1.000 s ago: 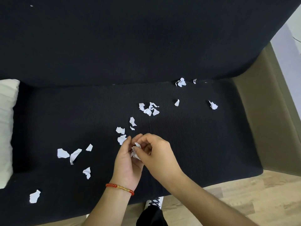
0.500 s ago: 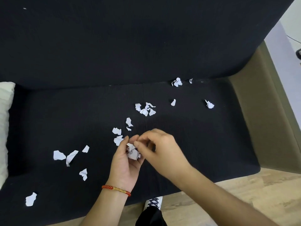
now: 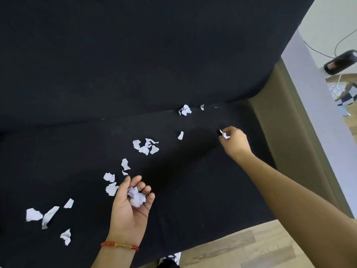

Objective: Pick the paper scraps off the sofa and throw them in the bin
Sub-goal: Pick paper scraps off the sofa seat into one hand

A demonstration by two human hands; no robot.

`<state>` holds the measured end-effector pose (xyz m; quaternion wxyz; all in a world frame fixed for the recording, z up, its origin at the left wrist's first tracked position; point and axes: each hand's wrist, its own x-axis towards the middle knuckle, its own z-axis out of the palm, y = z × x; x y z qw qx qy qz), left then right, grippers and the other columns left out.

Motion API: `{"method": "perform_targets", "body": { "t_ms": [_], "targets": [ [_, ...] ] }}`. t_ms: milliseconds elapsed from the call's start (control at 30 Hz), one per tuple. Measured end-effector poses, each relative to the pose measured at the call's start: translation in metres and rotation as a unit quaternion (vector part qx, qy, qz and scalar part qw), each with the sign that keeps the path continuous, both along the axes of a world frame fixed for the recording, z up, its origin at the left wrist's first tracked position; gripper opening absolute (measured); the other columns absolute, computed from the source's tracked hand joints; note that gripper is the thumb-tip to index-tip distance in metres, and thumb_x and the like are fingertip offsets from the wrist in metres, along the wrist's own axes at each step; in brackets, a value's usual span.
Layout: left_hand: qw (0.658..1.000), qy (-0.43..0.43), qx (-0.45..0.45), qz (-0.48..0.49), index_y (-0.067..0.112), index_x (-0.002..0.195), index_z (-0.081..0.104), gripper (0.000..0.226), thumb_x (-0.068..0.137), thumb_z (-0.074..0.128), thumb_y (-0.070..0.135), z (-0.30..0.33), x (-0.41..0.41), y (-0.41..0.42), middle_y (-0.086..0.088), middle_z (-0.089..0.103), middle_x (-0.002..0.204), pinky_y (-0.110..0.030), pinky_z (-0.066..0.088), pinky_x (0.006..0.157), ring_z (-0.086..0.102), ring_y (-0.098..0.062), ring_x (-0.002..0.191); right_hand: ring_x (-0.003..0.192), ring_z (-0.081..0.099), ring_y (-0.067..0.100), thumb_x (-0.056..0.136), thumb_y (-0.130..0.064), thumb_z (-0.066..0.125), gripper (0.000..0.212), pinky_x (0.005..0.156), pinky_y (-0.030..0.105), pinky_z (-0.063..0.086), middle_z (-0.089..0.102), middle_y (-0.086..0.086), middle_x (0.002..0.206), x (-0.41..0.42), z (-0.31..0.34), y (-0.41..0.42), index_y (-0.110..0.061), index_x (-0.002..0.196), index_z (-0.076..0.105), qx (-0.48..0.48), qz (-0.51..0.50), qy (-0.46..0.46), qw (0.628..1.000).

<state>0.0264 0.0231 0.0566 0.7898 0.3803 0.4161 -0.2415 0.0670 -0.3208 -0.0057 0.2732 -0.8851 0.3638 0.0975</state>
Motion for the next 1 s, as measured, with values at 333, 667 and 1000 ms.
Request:
{"method": "perform_targets", "body": {
  "t_ms": [333, 667, 1000],
  "targets": [
    [1.0, 0.025, 0.012, -0.01, 0.017, 0.085, 0.065, 0.025, 0.104, 0.057, 0.031, -0.014, 0.003, -0.039, 0.005, 0.06, 0.067, -0.023, 0.058, 0.053, 0.062, -0.008, 0.057, 0.104, 0.062, 0.025, 0.098, -0.029, 0.069, 0.039, 0.09, 0.045, 0.057, 0.053, 0.008, 0.127, 0.022, -0.024, -0.04, -0.022, 0.135, 0.058, -0.025, 0.043, 0.077, 0.996],
    [0.998, 0.042, 0.008, -0.036, 0.016, 0.084, 0.066, 0.026, 0.104, 0.058, 0.03, -0.022, 0.003, -0.056, 0.003, 0.064, 0.068, -0.026, 0.06, 0.055, 0.066, -0.009, 0.059, 0.099, 0.062, 0.027, 0.098, -0.019, 0.069, 0.029, 0.08, 0.04, 0.057, 0.052, 0.008, 0.123, 0.018, -0.039, -0.04, -0.018, 0.125, 0.06, -0.028, 0.067, 0.092, 0.993],
    [0.999, 0.035, -0.014, -0.026, 0.002, 0.111, 0.072, 0.031, 0.108, 0.051, 0.025, -0.022, 0.011, -0.05, -0.014, 0.081, 0.099, -0.034, 0.067, 0.075, 0.081, -0.021, 0.087, 0.077, 0.064, 0.012, 0.088, -0.018, 0.075, 0.016, 0.069, 0.034, 0.057, 0.069, 0.002, 0.091, -0.01, 0.014, 0.026, -0.02, 0.103, 0.071, 0.152, -0.019, -0.084, 0.985]
  ]
}}
